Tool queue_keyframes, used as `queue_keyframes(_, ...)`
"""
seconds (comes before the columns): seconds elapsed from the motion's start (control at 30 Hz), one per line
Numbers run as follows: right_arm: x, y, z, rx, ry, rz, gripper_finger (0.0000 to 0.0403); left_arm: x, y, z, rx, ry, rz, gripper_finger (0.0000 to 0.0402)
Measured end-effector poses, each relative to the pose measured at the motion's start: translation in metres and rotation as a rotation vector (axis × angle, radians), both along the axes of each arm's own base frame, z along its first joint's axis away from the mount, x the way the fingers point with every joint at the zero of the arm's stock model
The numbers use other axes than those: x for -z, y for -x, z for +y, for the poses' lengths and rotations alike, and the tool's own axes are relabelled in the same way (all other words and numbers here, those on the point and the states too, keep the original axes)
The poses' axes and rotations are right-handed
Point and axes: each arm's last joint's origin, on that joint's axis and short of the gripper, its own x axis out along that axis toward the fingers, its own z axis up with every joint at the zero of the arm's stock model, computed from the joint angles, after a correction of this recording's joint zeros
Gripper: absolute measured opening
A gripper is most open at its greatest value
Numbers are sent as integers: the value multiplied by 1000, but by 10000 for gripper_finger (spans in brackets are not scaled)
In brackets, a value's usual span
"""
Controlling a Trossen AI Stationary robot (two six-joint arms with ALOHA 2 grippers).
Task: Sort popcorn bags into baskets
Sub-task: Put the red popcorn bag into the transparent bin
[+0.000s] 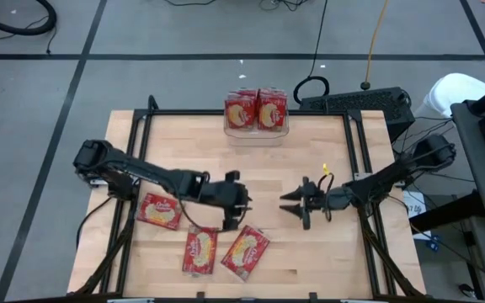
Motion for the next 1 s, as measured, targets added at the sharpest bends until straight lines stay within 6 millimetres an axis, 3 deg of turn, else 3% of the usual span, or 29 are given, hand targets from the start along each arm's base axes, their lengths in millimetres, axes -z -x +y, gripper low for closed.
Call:
queue_keyframes(0.23, 1, -29, 47, -68, -101, 96, 164, 8, 4, -38, -50, 118, -135, 134)
queue_keyframes(0.53, 30, -44, 94, -103, -186, 242, 164, 35, 5, -81, -121, 178, -152, 134)
queue_keyframes(0.7, 48, -45, 104, -8, -138, 250, 164, 37, 7, -87, -167, 244, -141, 134)
queue_keyframes(1.0, 62, -48, 107, -67, -38, 273, 164, 44, 7, -93, -197, 277, -134, 134)
